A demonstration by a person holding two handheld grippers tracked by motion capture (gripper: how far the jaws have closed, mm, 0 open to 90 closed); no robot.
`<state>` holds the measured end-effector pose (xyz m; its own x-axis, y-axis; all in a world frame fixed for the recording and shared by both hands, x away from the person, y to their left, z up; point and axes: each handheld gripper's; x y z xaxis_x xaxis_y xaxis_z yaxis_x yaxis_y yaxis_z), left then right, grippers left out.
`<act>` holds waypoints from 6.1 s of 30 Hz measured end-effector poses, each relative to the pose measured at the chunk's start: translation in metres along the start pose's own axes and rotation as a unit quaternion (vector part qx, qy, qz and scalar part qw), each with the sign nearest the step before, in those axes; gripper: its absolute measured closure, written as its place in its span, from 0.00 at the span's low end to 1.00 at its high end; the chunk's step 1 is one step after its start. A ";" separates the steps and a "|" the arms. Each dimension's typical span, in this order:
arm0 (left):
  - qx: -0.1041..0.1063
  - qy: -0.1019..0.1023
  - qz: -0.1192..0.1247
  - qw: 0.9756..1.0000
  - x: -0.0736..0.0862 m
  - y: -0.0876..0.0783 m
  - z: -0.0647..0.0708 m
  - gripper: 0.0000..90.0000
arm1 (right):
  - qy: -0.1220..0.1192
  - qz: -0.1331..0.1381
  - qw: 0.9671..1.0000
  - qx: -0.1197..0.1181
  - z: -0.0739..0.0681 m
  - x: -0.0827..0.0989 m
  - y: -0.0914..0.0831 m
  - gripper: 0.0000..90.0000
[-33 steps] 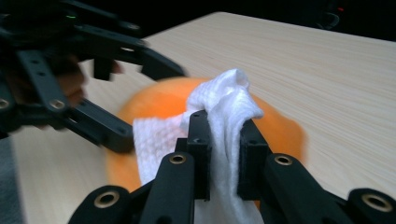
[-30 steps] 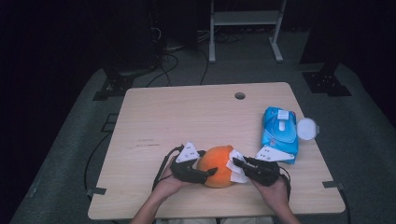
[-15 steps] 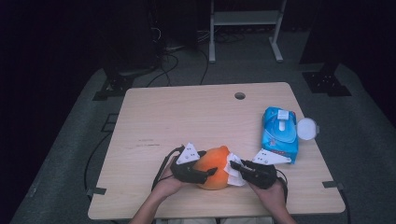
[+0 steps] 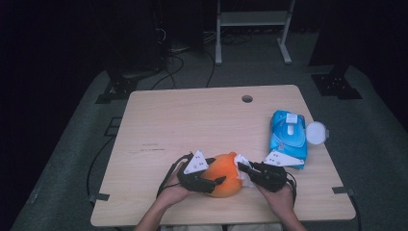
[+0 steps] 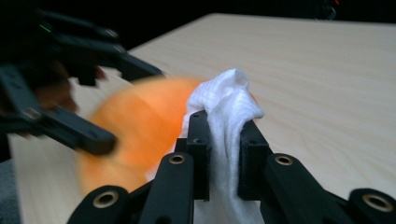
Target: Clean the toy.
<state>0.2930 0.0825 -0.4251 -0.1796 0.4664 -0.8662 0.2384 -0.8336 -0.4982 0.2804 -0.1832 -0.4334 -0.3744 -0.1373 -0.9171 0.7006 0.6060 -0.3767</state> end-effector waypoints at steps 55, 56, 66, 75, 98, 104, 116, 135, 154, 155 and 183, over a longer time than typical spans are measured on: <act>0.024 0.010 -0.015 1.000 -0.006 0.004 0.009 0.32 | 0.016 -0.004 1.000 -0.014 0.007 -0.005 -0.007 0.86; 0.023 0.013 -0.018 0.999 -0.006 0.004 0.009 0.32 | 0.007 -0.004 1.000 -0.011 0.004 -0.007 -0.007 0.86; 0.022 0.009 -0.013 1.000 -0.006 0.004 0.009 0.31 | 0.032 -0.018 0.999 0.006 0.015 0.003 -0.006 0.86; 0.022 -0.010 0.001 1.000 -0.010 0.002 0.007 0.19 | 0.008 -0.012 1.000 -0.014 0.001 0.000 -0.005 0.86; -0.004 -0.025 0.005 1.000 -0.007 0.006 0.004 0.27 | -0.001 -0.002 1.000 -0.008 0.000 -0.006 -0.008 0.86; -0.001 -0.002 0.007 1.000 -0.011 0.004 0.007 0.30 | -0.042 0.004 0.999 -0.022 -0.019 -0.014 -0.008 0.86; -0.001 0.004 0.003 1.000 -0.011 0.007 0.009 0.34 | -0.043 0.007 0.999 -0.023 -0.022 -0.015 -0.008 0.86; 0.005 0.022 0.006 1.000 -0.014 0.001 0.009 0.37 | -0.047 0.014 0.999 -0.015 -0.019 -0.020 -0.012 0.86; 0.005 -0.011 0.021 1.000 -0.013 0.003 0.006 0.27 | -0.041 0.009 0.999 -0.007 -0.013 -0.017 -0.012 0.86; 0.005 -0.021 0.023 0.999 -0.012 0.004 0.004 0.23 | -0.041 0.009 0.999 -0.006 -0.012 -0.016 -0.012 0.86; 0.007 0.070 -0.010 0.998 -0.015 0.015 0.028 0.34 | -0.042 0.012 0.999 -0.014 -0.027 -0.021 -0.014 0.86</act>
<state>0.2727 0.0550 -0.4184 -0.0498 0.5184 -0.8537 0.2235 -0.8273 -0.5154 0.2617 -0.1674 -0.4056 -0.3043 -0.1868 -0.9341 0.6907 0.6320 -0.3514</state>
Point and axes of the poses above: each handheld gripper's, and its own axes: y roughly forward along the jaws, x roughly out of its underside, z roughly to its right, and after that the axes turned 10 degrees about x, right-handed
